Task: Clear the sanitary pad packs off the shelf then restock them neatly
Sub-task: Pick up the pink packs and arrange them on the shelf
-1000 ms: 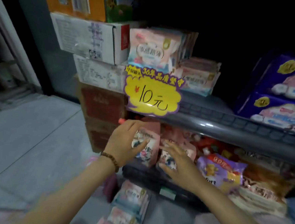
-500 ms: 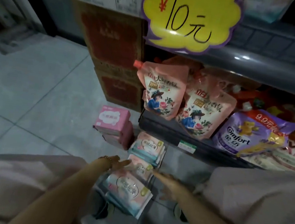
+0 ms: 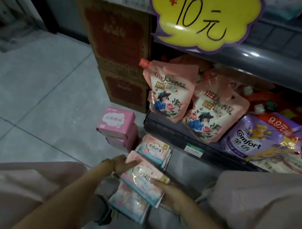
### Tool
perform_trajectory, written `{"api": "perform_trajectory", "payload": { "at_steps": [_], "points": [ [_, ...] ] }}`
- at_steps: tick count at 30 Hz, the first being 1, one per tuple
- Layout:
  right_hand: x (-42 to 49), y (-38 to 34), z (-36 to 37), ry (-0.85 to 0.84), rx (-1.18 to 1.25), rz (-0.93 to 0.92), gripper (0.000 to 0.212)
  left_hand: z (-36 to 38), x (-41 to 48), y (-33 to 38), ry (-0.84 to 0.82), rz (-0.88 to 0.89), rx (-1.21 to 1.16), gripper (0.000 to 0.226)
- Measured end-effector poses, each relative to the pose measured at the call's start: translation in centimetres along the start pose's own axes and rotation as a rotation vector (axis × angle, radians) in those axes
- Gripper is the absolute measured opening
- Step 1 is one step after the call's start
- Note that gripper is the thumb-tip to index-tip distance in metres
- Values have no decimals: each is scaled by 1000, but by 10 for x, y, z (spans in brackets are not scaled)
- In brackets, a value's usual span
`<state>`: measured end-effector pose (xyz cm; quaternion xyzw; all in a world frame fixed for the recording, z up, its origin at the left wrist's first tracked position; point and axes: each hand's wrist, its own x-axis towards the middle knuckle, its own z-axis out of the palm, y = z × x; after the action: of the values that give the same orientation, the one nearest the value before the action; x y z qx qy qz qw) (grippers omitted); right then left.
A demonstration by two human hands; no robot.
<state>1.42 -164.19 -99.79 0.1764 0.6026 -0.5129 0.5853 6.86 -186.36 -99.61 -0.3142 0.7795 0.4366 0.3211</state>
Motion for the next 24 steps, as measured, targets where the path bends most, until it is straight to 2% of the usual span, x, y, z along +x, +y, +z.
{"api": "perform_trajectory", "payload": {
  "at_steps": [1,3,4,7,11,12,15,16,18,19,20,22,24],
  "points": [
    [-7,-16,-4,18,10,-87,31,-9,-16,24,11,59,-33,74],
    [-29,-55,-12,60,3,-262,29,-25,-38,67,135,193,-113,41],
    [-45,-74,-15,63,0,-343,30,-33,-50,86,204,232,-141,36],
    [-100,-120,-28,73,-45,-562,38,-50,-75,132,330,413,-240,39],
    [-179,-159,-43,140,-125,-783,71,-67,-119,194,473,699,-348,15],
    [-198,-167,-46,156,-133,-834,75,-70,-131,210,489,755,-370,21],
    [-246,-191,-54,178,-155,-969,54,-82,-166,252,501,883,-397,53],
    [-259,-199,-56,184,-162,-1017,56,-87,-173,264,516,924,-406,58],
    [-281,-218,-60,206,-195,-1094,84,-97,-185,287,565,1009,-397,62],
    [-289,-226,-60,225,-208,-1119,92,-101,-190,297,584,1044,-381,63],
    [-297,-234,-62,240,-208,-1145,87,-106,-195,307,589,1075,-375,61],
    [-312,-254,-67,285,-200,-1213,62,-115,-199,324,605,1143,-348,51],
    [-324,-277,-76,345,-191,-1305,47,-127,-203,338,769,1192,-201,54]
  ]
}}
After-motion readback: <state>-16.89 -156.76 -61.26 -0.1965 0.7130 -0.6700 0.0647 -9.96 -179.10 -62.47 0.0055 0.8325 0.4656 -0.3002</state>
